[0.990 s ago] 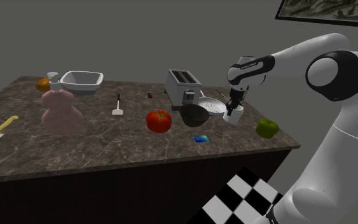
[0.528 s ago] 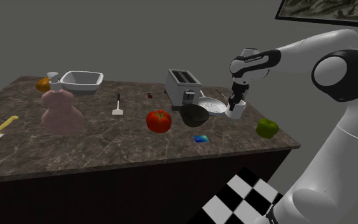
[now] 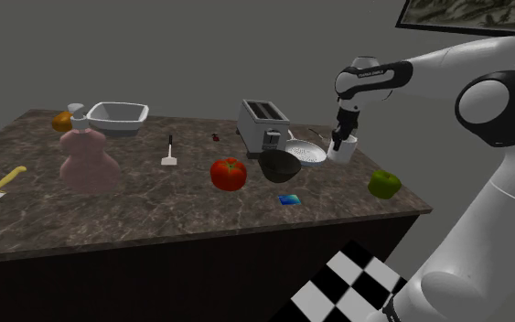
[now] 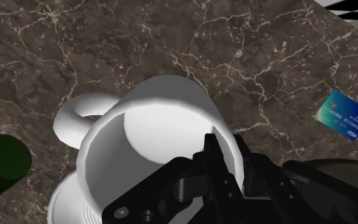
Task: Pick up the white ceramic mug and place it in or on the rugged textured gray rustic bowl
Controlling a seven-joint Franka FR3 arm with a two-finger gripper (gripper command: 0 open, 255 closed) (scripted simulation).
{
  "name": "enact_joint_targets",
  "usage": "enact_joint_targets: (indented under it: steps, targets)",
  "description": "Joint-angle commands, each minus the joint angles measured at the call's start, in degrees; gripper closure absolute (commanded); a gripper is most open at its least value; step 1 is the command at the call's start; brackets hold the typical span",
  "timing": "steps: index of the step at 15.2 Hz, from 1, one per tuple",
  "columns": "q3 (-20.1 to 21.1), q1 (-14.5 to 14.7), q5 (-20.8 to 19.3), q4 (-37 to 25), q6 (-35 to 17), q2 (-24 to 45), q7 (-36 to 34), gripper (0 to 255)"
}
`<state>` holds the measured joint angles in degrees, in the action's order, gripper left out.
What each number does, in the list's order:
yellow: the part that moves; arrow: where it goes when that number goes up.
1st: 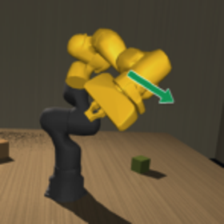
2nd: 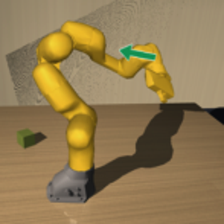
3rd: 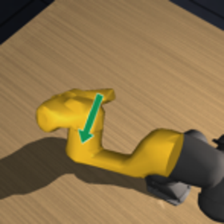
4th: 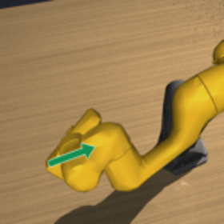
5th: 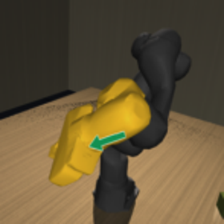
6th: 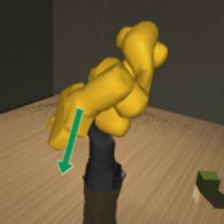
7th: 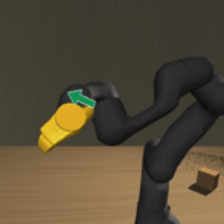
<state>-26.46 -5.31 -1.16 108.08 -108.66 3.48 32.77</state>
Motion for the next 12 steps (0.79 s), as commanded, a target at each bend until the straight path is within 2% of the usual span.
enact_joint_targets:
  steps: [1, 8, 12]
  targets:
    - [0.0, 0.0, -0.2, -1.2, 1.6, -0.4, -0.1, 255]
    - [0.0, 0.1, -0.4, -5.5, 6.4, -1.1, -0.1, 255]
    - [2.5, 2.8, -0.1, -6.8, 7.5, -0.6, -5.2, 255]
